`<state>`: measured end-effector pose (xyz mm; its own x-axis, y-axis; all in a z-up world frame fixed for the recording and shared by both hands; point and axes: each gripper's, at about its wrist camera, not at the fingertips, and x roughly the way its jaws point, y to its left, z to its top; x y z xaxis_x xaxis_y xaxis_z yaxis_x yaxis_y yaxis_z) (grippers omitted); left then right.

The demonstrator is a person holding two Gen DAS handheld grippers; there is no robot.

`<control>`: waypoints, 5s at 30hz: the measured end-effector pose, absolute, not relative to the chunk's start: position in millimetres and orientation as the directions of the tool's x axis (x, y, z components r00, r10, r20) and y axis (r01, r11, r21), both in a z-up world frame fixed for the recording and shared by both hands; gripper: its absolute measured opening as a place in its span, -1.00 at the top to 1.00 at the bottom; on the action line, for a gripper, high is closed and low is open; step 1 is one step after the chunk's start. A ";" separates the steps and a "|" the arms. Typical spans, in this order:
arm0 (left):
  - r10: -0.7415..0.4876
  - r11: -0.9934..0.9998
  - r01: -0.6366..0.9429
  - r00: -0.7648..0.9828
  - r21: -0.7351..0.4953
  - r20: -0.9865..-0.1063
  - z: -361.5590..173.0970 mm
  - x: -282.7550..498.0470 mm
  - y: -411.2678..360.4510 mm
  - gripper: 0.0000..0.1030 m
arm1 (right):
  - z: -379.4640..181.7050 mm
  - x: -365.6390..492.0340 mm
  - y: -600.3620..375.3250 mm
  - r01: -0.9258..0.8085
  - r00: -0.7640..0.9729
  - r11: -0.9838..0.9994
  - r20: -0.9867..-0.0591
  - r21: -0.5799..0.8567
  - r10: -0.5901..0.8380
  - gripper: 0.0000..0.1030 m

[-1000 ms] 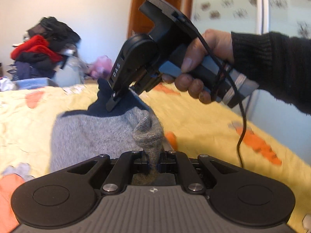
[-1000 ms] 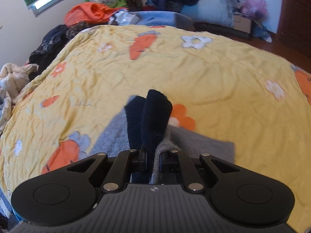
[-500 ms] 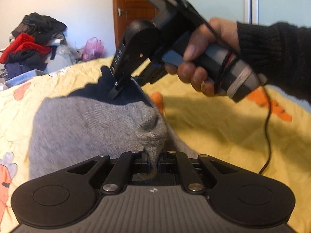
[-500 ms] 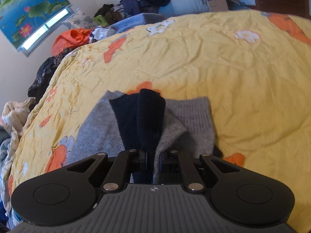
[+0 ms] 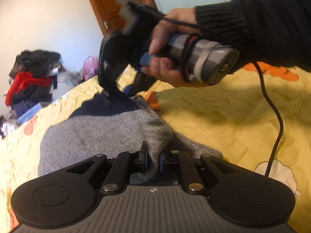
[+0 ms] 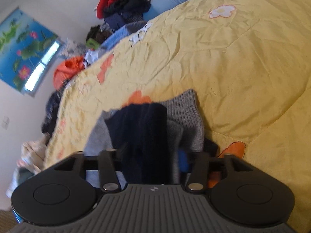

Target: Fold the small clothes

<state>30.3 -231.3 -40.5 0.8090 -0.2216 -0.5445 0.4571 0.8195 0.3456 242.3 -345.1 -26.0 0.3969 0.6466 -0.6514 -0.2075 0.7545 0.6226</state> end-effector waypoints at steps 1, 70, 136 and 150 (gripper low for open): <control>-0.242 0.806 0.477 0.806 0.350 -0.540 -38.2 24.0 -232.8 0.80 | -26.7 241.8 -343.9 -0.206 0.395 0.762 -0.660 0.614 0.639 0.68; -0.065 0.956 0.232 0.765 0.179 -0.641 -34.4 10.2 17.3 0.29 | -4.0 98.8 -249.8 -0.404 0.405 0.803 -0.702 0.438 0.586 0.60; -0.209 0.963 0.271 0.730 -0.006 -0.650 -37.6 74.5 -5.8 -0.81 | -20.5 185.8 -196.5 -0.372 0.642 0.911 -0.659 0.178 0.391 -0.14; -0.442 0.845 0.055 0.634 -0.532 -0.635 -22.8 54.8 93.5 -0.79 | -21.8 98.7 -310.1 -0.129 0.502 0.725 -0.586 0.677 0.636 -0.59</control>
